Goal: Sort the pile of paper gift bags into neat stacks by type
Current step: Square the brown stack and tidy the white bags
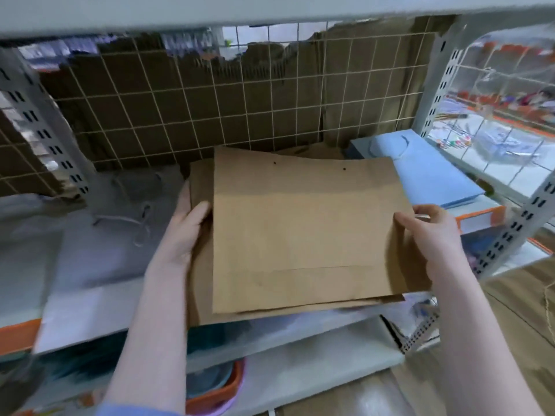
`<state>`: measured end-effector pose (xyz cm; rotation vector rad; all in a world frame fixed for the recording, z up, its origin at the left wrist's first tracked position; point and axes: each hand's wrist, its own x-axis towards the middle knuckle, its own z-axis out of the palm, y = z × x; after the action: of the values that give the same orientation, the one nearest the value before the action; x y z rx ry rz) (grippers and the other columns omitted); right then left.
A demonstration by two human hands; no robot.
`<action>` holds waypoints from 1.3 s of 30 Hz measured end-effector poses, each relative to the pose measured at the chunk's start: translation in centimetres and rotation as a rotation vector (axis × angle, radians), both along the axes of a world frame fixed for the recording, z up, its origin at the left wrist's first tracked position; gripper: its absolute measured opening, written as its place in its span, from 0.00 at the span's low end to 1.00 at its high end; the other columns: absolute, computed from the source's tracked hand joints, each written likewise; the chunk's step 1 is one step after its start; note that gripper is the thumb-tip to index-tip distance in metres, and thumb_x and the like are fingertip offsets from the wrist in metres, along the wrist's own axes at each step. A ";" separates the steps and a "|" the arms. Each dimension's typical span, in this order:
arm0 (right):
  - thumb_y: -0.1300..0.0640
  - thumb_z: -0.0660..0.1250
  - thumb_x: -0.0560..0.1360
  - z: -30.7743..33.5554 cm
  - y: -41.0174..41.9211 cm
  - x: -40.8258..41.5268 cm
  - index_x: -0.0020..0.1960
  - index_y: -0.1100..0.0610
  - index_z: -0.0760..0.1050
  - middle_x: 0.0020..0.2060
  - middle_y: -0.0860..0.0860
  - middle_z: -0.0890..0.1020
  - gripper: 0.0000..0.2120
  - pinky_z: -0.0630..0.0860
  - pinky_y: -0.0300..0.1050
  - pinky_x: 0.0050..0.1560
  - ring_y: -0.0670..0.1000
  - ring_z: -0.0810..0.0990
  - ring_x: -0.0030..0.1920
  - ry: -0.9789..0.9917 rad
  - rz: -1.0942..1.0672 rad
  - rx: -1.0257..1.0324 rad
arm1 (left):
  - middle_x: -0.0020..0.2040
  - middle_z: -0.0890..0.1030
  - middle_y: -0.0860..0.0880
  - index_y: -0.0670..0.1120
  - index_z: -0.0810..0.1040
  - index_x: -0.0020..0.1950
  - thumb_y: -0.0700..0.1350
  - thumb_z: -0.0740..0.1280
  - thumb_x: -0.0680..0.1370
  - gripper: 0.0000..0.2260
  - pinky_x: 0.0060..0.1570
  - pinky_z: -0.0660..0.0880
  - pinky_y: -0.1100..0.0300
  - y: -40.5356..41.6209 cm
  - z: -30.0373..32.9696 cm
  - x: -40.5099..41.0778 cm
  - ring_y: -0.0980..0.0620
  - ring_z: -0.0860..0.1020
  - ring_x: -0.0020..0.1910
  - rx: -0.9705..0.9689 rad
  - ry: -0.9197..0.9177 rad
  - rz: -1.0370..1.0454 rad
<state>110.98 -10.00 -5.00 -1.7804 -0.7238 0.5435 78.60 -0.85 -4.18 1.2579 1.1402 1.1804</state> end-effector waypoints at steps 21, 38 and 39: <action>0.56 0.67 0.74 -1.5 13.6 8.3 0.63 0.61 0.71 0.59 0.58 0.77 0.19 0.68 0.47 0.56 0.59 0.74 0.60 -0.159 0.158 -0.082 | 0.60 0.77 0.52 0.59 0.70 0.66 0.53 0.70 0.71 0.24 0.65 0.67 0.44 6.8 -1.4 8.2 0.49 0.74 0.61 -0.048 0.023 0.248; 0.55 0.64 0.77 -3.2 16.8 5.8 0.61 0.64 0.70 0.56 0.60 0.76 0.17 0.64 0.42 0.49 0.59 0.73 0.58 -0.208 0.275 -0.143 | 0.74 0.61 0.41 0.49 0.61 0.75 0.54 0.63 0.78 0.27 0.70 0.56 0.42 11.1 -3.6 9.5 0.36 0.58 0.71 -0.049 0.933 0.539; 0.55 0.64 0.77 -3.1 16.9 5.8 0.62 0.64 0.70 0.57 0.59 0.76 0.18 0.64 0.42 0.50 0.59 0.73 0.59 -0.201 0.285 -0.149 | 0.74 0.61 0.40 0.49 0.59 0.75 0.57 0.63 0.76 0.30 0.70 0.58 0.42 11.0 -3.7 9.0 0.36 0.59 0.71 -0.101 0.888 0.535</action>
<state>116.81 6.90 -8.13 -1.9001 -1.1123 0.6265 87.63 10.14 -7.92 1.4876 2.2659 0.8983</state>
